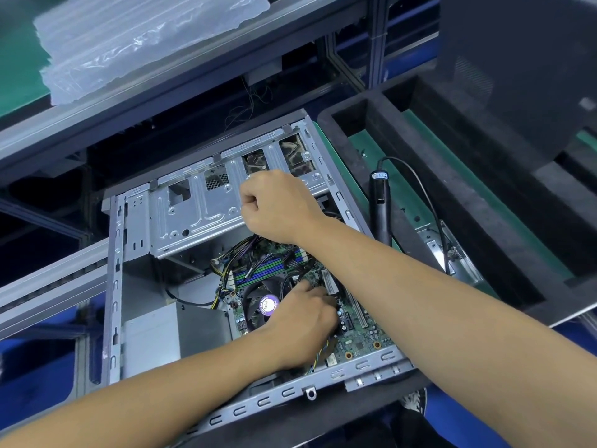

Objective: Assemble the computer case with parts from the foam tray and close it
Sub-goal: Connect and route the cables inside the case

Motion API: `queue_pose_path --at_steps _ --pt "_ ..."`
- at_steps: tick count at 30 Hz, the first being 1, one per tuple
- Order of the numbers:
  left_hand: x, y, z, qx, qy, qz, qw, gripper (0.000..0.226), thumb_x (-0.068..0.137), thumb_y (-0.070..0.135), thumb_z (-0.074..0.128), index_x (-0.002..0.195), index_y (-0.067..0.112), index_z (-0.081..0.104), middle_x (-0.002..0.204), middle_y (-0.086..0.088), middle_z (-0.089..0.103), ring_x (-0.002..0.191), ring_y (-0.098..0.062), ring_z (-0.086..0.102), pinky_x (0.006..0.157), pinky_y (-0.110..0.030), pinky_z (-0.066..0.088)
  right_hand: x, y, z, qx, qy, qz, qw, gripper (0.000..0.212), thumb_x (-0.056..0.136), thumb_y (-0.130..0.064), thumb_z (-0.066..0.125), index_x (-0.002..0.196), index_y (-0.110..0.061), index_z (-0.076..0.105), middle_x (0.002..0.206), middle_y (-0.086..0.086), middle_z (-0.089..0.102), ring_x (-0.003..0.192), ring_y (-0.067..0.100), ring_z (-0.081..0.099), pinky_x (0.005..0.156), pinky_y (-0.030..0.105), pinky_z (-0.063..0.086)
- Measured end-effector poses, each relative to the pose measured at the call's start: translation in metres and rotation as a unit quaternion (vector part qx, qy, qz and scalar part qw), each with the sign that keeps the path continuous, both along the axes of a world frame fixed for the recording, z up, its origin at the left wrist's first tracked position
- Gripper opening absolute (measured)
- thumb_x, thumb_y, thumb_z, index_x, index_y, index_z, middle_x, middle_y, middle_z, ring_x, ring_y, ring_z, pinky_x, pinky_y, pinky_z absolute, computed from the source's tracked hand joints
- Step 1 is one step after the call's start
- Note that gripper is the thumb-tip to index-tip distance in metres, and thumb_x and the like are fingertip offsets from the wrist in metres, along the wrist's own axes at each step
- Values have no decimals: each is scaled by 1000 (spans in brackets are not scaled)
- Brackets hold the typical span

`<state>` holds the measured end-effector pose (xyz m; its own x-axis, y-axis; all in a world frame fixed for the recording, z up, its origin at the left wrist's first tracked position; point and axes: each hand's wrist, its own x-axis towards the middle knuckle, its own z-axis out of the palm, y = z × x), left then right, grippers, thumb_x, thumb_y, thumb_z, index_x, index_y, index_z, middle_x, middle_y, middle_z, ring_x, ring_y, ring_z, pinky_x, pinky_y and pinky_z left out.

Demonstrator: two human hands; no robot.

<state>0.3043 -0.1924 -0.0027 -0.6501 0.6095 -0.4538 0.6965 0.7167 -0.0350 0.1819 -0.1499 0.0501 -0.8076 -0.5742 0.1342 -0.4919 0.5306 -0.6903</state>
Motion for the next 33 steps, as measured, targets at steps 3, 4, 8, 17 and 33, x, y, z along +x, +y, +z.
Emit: queue_pose_path --at_steps 3,4,8,17,33 --pt "0 0 -3 1 5 -3 1000 15 74 17 56 66 23 45 77 0 58 80 -22 50 69 -32 22 1 1 1 0 0 1 1000 37 82 -8 52 56 -26 32 64 -7 44 64 20 46 51 24 27" --pt "0 0 -4 1 7 -4 1000 15 75 16 56 66 23 46 77 0 58 80 -22 50 69 -32 21 1 1 1 0 0 2 1000 37 82 -8 52 56 -26 32 64 -8 43 64 19 45 51 24 26" --pt "1 -1 -5 9 10 -2 1000 11 75 15 55 68 22 50 77 0 57 81 -22 50 69 -32 20 0 0 1 0 5 3 1000 37 82 -8 52 56 -26 32 67 -5 46 65 20 46 51 24 26" --pt "0 -1 -3 5 9 -10 1000 6 76 20 56 70 20 59 76 2 58 80 -21 49 68 -32 21 0 0 1 -3 3 1 1000 37 82 -8 53 56 -26 33 70 -3 49 65 19 46 51 23 25" --pt "2 2 -4 -10 20 -9 1000 17 82 22 57 68 23 46 77 2 56 83 -20 48 69 -32 17 0 0 -1 -3 4 1 1000 37 81 -8 52 56 -25 33 69 -2 50 63 20 46 50 24 26"
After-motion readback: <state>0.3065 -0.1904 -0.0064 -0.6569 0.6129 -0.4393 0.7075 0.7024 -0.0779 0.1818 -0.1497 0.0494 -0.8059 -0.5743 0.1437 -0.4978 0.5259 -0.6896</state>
